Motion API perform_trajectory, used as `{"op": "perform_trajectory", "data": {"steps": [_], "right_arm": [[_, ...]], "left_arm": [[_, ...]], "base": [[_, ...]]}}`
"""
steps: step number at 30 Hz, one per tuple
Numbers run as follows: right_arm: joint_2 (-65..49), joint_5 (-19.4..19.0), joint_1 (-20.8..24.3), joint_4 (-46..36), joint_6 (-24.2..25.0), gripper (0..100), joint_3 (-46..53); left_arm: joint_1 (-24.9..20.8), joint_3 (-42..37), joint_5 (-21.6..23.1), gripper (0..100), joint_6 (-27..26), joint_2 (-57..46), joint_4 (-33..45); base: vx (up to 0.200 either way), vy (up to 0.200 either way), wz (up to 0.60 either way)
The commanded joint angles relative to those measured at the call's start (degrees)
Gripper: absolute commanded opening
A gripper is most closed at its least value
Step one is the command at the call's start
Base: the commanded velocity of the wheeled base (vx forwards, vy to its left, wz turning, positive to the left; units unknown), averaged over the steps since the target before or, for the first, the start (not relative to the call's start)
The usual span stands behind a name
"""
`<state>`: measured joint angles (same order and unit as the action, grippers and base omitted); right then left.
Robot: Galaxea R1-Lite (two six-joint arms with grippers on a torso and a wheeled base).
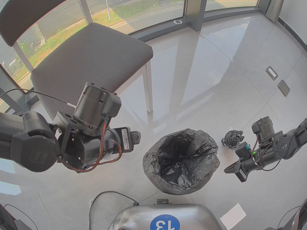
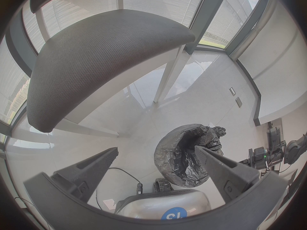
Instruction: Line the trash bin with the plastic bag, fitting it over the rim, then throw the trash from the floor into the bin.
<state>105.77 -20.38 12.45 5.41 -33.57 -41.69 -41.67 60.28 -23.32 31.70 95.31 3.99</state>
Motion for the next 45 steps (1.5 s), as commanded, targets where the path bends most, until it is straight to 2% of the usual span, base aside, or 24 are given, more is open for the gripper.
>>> {"op": "perform_trajectory", "data": {"steps": [1, 3, 4, 16, 25, 31, 41, 45], "right_arm": [[-1.3, -0.1, -0.9, 0.7, 0.0, 0, -1.6], [-1.4, 0.0, -1.8, 0.7, -0.1, 0, -2.3], [-1.4, 0.0, -1.8, 0.7, -0.1, 100, -2.3], [-3.5, 0.3, -8.8, 1.7, 0.0, 100, -8.5], [6.6, 0.9, -17.5, 4.9, -0.7, 100, -18.2], [11.7, 0.9, -18.9, 4.9, -0.7, 100, -21.8], [21.0, 0.9, -20.1, 4.9, -0.7, 100, -31.1], [24.7, 0.9, -20.2, 4.8, -0.7, 100, -35.1]], "left_arm": [[0.0, 0.0, -0.1, 100, 0.0, 0.0, 0.0], [0.0, 0.0, -0.3, 100, 0.0, -0.3, 0.1], [0.0, 0.0, -0.3, 100, 0.0, -0.3, 0.1], [0.1, -1.1, -0.8, 100, -0.7, -2.5, 0.3], [0.4, -3.9, -1.1, 100, -3.0, -5.7, 0.0], [2.0, -5.4, -1.2, 100, -5.9, -7.9, 0.1], [2.4, -6.4, -1.1, 100, -5.9, -10.3, -0.2], [4.1, -6.8, -1.0, 100, -5.9, -10.8, -1.3]], "base": [[0.000, 0.000, 0.00], [0.000, 0.000, 0.00], [0.000, 0.000, 0.00], [0.000, 0.000, 0.00], [0.000, 0.000, 0.00], [0.000, 0.000, 0.00], [0.000, 0.000, 0.00], [0.000, 0.000, 0.00]]}}
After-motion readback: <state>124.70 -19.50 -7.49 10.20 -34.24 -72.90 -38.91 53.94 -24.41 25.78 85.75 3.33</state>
